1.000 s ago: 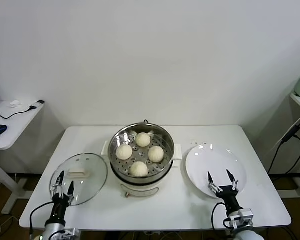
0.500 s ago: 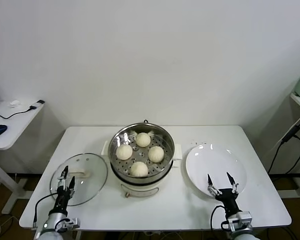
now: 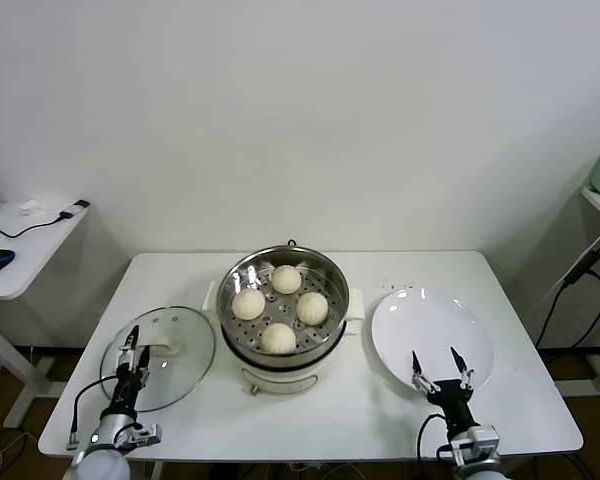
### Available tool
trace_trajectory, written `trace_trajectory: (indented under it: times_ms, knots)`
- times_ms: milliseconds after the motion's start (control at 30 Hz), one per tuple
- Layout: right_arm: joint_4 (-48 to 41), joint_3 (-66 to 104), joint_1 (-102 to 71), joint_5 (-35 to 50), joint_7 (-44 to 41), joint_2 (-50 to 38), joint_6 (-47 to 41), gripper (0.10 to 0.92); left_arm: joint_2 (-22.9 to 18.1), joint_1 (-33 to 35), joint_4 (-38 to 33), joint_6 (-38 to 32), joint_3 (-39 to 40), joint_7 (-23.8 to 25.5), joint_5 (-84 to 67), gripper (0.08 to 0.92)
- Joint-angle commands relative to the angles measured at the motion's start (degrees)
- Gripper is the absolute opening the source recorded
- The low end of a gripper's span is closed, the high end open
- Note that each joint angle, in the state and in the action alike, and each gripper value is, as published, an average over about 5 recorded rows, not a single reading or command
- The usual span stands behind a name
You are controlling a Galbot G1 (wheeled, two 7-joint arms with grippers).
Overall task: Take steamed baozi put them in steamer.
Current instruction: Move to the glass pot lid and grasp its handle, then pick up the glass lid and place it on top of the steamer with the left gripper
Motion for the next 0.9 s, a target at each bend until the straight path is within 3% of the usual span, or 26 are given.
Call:
trace_trajectory:
  times_ms: [33, 633, 733, 900]
  knots:
    - [-0.04, -0.2, -0.01, -0.95, 0.0, 0.64, -0.11, 0.823, 0.2, -1.25, 1.09, 0.16, 0.07, -0.03, 0.17, 0.714]
    - [0.6, -0.19, -0.96, -1.64, -0.46, 1.51, -0.04, 0.823, -1.19, -2.09, 3.62, -0.12, 0.52, -0.36, 0.42, 0.195]
    - [0.79, -0.12, -1.24, -1.75, -0.5, 1.67, 0.16, 0.823, -1.42, -2.17, 3.44, -0.15, 0.54, -0.4, 0.44, 0.14]
    - [1.02, 0.11, -1.81, -1.86, -0.57, 1.78, 0.59, 0.823, -1.62, -1.61, 1.3, -0.22, 0.11, -0.45, -0.19, 0.131]
